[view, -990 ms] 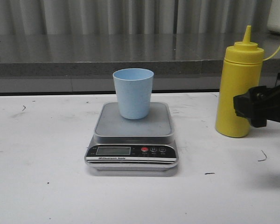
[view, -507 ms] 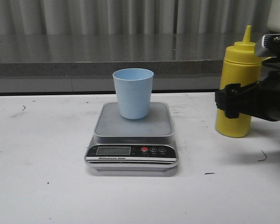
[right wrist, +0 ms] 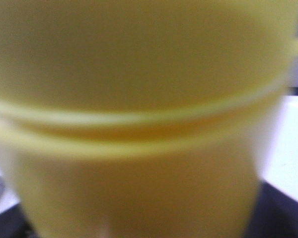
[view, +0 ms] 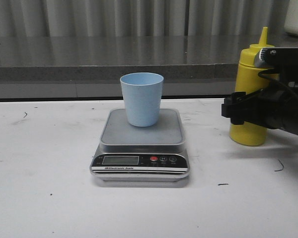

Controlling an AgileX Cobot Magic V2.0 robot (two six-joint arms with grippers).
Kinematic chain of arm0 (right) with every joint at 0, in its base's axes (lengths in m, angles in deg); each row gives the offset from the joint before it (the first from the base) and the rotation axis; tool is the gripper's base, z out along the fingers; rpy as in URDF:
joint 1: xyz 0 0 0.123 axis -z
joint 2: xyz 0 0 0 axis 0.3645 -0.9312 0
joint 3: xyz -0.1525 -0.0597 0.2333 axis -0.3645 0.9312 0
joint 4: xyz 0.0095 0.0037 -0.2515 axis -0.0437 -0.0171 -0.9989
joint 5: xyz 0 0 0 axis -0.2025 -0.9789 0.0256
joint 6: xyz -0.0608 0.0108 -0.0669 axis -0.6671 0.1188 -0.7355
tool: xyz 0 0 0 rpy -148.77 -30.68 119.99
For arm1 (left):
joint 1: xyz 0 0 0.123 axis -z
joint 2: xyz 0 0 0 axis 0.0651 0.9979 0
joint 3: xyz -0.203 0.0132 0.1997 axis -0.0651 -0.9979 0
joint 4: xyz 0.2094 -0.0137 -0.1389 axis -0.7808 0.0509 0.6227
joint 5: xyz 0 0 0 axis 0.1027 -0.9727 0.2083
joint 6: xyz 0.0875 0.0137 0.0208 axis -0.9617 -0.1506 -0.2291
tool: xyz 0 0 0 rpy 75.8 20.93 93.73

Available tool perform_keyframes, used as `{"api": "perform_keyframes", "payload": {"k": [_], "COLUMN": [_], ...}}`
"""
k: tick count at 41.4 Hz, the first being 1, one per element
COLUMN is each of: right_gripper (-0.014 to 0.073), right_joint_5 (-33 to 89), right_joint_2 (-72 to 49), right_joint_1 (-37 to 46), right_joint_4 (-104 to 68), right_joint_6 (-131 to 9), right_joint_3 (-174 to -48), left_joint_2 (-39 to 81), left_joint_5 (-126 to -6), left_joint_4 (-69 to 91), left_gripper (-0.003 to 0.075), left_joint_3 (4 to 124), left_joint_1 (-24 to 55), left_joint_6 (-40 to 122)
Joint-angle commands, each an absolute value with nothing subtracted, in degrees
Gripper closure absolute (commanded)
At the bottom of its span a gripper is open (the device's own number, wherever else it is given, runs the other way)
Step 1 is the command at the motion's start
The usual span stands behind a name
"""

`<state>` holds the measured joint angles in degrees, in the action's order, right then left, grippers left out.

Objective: Pour seasoning into cup on scale with both arms
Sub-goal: 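Close the right gripper around the yellow squeeze bottle's body, then lift the yellow bottle with the right gripper and tip its nozzle down over the cup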

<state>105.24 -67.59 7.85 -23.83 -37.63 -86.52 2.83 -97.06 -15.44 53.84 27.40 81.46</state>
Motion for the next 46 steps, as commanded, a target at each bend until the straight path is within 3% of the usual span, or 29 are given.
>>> {"api": "perform_keyframes", "payload": {"k": [1, 5, 14, 20, 34, 46], "right_gripper": [0.0166, 0.0230, 0.0231, 0.0231, 0.0231, 0.0233], "right_joint_5": [109.8, 110.8, 109.1, 101.3, 58.0, 28.7], "right_joint_2": [-65.4, -65.3, -61.1, -54.2, -38.3, -40.4], "right_joint_1": [8.0, 8.0, 8.0, 8.0, 5.9, -1.1], "right_joint_4": [-23.5, -23.6, -24.4, -26.5, -26.6, -30.1], "right_joint_6": [-37.6, -37.6, -41.5, -48.7, -80.4, -86.5], "right_joint_3": [-87.6, -87.6, -87.6, -87.6, -96.9, -117.1], "left_joint_2": [2.9, 2.9, 2.9, 2.9, 2.9, 2.9], "left_joint_5": [-92.8, -92.8, -92.8, -92.8, -92.8, -92.8], "left_joint_4": [-15.1, -15.1, -15.1, -15.1, -15.1, -15.1], "left_gripper": [0.0334, 0.0334, 0.0334, 0.0334, 0.0334, 0.0334], "left_joint_3": [55.3, 55.3, 55.3, 55.3, 55.3, 55.3], "left_joint_1": [27.7, 27.7, 27.7, 27.7, 27.7, 27.7], "left_joint_6": [81.4, 81.4, 81.4, 81.4, 81.4, 81.4]}}
